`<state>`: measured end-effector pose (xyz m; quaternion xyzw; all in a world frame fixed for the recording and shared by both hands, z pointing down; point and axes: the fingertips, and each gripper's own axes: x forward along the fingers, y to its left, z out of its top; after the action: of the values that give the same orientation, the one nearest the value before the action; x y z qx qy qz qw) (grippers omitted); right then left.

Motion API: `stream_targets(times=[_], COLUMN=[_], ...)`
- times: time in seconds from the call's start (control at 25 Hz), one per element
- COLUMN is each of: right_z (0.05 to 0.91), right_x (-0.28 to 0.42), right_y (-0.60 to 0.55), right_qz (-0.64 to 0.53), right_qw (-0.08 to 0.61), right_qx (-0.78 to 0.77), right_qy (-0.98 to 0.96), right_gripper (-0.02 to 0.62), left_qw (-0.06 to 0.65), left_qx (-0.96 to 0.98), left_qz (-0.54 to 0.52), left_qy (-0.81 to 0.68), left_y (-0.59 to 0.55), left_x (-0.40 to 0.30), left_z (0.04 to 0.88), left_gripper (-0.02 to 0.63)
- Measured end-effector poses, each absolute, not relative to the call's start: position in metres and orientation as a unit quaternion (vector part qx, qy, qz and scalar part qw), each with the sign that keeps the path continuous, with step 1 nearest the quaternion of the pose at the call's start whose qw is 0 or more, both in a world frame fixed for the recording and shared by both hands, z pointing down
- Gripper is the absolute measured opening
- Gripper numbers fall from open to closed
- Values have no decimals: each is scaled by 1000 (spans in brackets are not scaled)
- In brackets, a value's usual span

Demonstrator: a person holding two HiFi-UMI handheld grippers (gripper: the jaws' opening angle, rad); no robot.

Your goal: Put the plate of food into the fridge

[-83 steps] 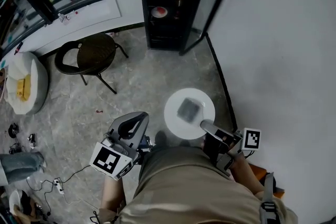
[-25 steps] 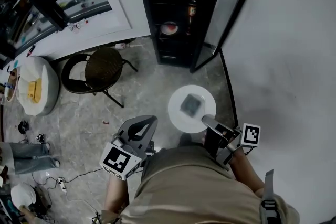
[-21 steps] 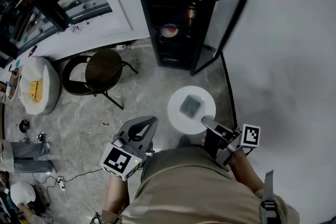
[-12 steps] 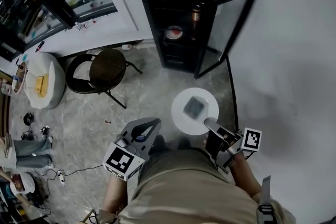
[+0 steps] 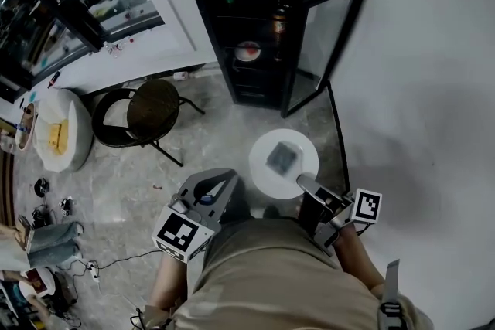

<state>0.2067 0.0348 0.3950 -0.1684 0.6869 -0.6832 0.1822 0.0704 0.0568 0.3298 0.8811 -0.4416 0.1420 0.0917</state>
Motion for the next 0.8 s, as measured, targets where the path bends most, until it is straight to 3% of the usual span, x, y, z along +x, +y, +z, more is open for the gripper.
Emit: stream_targets(times=[0.8], right_z=[395], right_x=[159], right_y=[-9], right_qz=[-675], right_qw=[198], right_qx=[-213], right_qy=[679], right_gripper=[44], left_qw=[109], left_qx=[894], left_qz=[106], left_qy=[-420], left_y=[0], left_x=[13], left_z=[342], left_gripper=[12])
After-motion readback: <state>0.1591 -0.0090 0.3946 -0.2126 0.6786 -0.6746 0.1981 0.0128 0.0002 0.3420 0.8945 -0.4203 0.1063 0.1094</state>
